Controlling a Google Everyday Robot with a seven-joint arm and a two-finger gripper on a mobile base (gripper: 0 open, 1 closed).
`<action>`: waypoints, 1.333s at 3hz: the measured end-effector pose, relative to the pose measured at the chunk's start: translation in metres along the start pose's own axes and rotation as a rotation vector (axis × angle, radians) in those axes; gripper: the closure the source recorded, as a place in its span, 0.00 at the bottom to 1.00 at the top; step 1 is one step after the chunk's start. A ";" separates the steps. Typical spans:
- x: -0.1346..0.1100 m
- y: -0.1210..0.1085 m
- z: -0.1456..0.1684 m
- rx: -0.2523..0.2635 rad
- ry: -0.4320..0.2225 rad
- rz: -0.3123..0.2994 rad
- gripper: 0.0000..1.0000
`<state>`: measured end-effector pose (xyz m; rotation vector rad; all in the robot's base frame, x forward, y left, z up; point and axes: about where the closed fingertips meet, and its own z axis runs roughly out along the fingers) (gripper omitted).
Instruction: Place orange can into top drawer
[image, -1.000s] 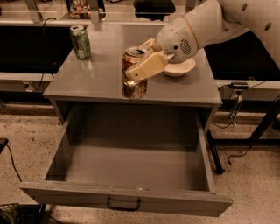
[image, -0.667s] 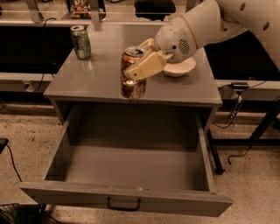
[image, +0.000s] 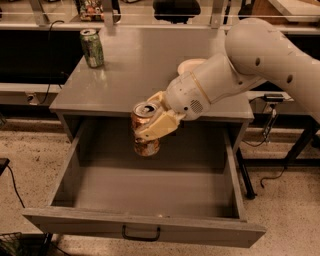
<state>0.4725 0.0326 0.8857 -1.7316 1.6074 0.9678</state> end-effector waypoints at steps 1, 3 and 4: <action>0.000 0.001 0.001 -0.004 0.000 -0.002 1.00; 0.075 -0.026 0.052 0.052 -0.006 -0.040 1.00; 0.093 -0.033 0.069 0.048 0.004 -0.051 1.00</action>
Offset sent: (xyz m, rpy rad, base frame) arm 0.0282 -0.0124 -0.1002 0.0367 -0.0853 -0.0894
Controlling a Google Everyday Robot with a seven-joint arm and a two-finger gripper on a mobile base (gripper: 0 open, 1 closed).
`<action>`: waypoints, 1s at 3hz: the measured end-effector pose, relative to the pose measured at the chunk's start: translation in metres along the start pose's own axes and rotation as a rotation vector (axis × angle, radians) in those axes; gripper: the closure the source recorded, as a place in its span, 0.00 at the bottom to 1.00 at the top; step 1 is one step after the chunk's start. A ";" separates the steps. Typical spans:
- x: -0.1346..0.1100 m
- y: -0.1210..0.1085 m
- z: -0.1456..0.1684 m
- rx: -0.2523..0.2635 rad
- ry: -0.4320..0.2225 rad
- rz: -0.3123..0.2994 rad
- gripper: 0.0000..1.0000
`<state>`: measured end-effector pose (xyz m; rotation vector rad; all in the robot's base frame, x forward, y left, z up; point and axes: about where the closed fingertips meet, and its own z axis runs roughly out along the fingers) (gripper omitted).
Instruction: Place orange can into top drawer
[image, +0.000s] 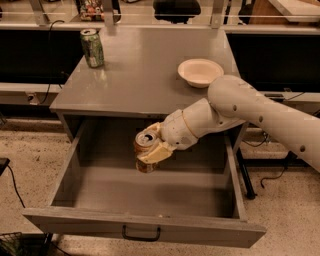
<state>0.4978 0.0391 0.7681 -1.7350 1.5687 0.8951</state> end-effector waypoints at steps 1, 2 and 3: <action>0.010 -0.003 0.010 -0.007 -0.002 -0.006 1.00; 0.017 -0.004 0.015 -0.007 -0.010 -0.005 1.00; 0.024 -0.005 0.017 0.009 -0.036 -0.001 0.82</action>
Offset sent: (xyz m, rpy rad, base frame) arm 0.0072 -0.0006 -0.0326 0.0192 -0.0011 -0.0004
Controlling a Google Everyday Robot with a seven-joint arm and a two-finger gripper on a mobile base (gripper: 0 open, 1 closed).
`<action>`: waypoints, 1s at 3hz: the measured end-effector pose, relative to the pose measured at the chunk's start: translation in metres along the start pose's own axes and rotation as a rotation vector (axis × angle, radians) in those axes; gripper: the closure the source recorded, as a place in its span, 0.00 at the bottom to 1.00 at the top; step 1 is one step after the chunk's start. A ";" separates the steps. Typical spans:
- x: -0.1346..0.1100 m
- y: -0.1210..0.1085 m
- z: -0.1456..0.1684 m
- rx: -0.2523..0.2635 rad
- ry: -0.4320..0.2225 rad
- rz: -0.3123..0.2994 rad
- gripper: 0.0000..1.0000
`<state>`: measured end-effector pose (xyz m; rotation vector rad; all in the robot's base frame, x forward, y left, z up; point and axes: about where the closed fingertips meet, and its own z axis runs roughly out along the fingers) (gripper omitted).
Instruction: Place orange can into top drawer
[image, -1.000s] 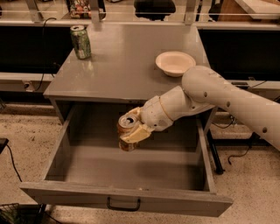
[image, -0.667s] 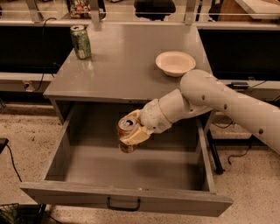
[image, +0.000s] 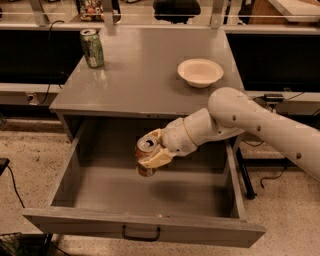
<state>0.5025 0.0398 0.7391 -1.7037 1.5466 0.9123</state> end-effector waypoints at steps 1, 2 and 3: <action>0.003 0.000 0.001 0.007 -0.021 -0.001 0.51; 0.003 0.000 0.003 0.003 -0.021 -0.002 0.28; 0.002 0.001 0.004 -0.001 -0.021 -0.004 0.04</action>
Offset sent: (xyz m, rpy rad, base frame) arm 0.0005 -0.0013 -0.0031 0.0199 -0.0030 -0.0053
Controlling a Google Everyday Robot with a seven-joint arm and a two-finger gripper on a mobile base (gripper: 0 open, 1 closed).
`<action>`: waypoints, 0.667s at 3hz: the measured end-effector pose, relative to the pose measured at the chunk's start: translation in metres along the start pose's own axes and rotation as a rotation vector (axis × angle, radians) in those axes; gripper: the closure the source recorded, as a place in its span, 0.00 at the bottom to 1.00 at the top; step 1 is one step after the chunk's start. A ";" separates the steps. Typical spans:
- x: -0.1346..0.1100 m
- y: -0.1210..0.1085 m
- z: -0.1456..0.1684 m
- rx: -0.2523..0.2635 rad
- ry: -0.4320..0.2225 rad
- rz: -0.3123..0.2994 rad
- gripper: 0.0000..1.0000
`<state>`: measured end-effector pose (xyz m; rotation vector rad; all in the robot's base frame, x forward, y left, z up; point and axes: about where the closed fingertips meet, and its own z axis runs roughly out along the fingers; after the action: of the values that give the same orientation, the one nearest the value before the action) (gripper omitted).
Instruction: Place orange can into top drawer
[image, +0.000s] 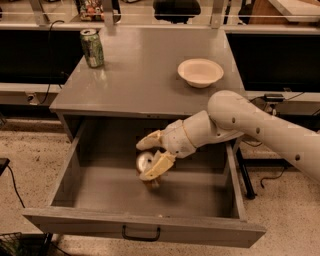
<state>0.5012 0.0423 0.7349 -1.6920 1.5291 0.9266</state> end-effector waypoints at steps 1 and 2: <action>0.000 0.000 0.001 -0.002 0.000 -0.001 0.00; 0.000 0.000 0.001 -0.002 0.000 -0.001 0.00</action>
Offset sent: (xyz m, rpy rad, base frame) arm -0.0004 0.0009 -0.0002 0.0001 0.0006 0.0020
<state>0.5008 0.0432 0.7346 -1.6937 1.5280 0.9283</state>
